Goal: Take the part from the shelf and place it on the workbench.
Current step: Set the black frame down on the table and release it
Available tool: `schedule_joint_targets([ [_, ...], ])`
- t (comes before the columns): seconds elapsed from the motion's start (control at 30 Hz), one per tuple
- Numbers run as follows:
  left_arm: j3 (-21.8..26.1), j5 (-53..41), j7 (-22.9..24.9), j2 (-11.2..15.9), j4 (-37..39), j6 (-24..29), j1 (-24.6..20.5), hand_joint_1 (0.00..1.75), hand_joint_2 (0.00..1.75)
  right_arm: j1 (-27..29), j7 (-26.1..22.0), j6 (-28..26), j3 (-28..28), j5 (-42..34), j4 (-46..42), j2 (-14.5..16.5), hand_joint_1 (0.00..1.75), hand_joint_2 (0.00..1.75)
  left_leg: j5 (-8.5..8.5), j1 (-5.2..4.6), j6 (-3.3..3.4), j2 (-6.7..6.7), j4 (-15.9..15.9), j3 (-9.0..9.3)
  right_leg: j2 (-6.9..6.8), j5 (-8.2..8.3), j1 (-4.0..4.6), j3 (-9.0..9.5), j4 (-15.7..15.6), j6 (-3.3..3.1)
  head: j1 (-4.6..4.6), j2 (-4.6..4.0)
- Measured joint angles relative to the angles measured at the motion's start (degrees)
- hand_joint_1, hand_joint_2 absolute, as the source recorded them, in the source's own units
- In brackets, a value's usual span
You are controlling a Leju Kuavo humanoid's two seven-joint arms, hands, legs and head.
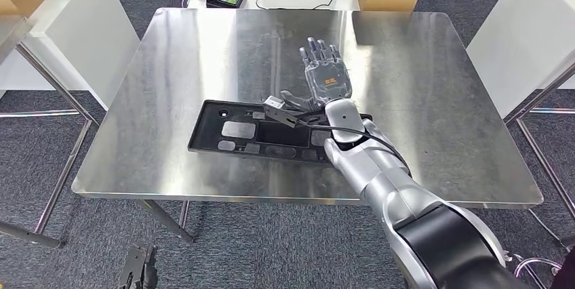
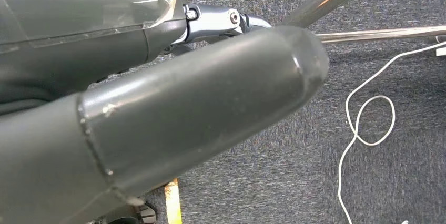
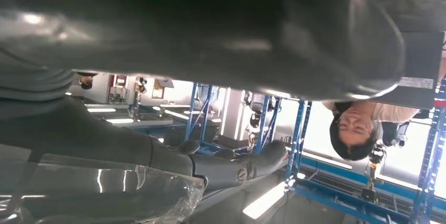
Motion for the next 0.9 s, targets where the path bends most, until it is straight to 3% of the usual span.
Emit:
schedule_joint_targets([
  [0.7, 0.00, 0.00, -0.42, 0.00, 0.00, 0.85, -0.04, 0.00, 0.00, 1.47, -0.52, 1.29, -1.15, -0.48, -1.56, -0.23, 0.00, 0.00, 0.00, 0.01, 0.00, 0.00, 0.00, 0.04, 0.00, 0.00, 0.00, 0.04, 0.00, 0.00, -0.01, 0.00],
  [0.8, 0.01, 0.00, -0.48, 0.00, 0.00, 1.09, -0.03, 0.00, 0.00, 2.19, -5.08, -2.35, -2.38, -4.85, -3.06, -0.16, 0.00, 0.00, 0.00, 0.01, 0.00, 0.00, 0.00, 0.04, 0.00, 0.00, 0.00, 0.05, 0.00, 0.00, 0.01, 0.00],
  [0.9, 0.03, 0.00, -0.38, 0.00, 0.00, 1.57, -0.03, 0.00, 0.00, 4.48, -17.06, -7.48, -5.25, -19.00, -7.90, 0.47, 0.00, 0.00, 0.00, 0.01, 0.00, -0.01, 0.00, 0.04, 0.00, 0.00, 0.00, 0.06, 0.00, 0.00, 0.00, 0.00],
])
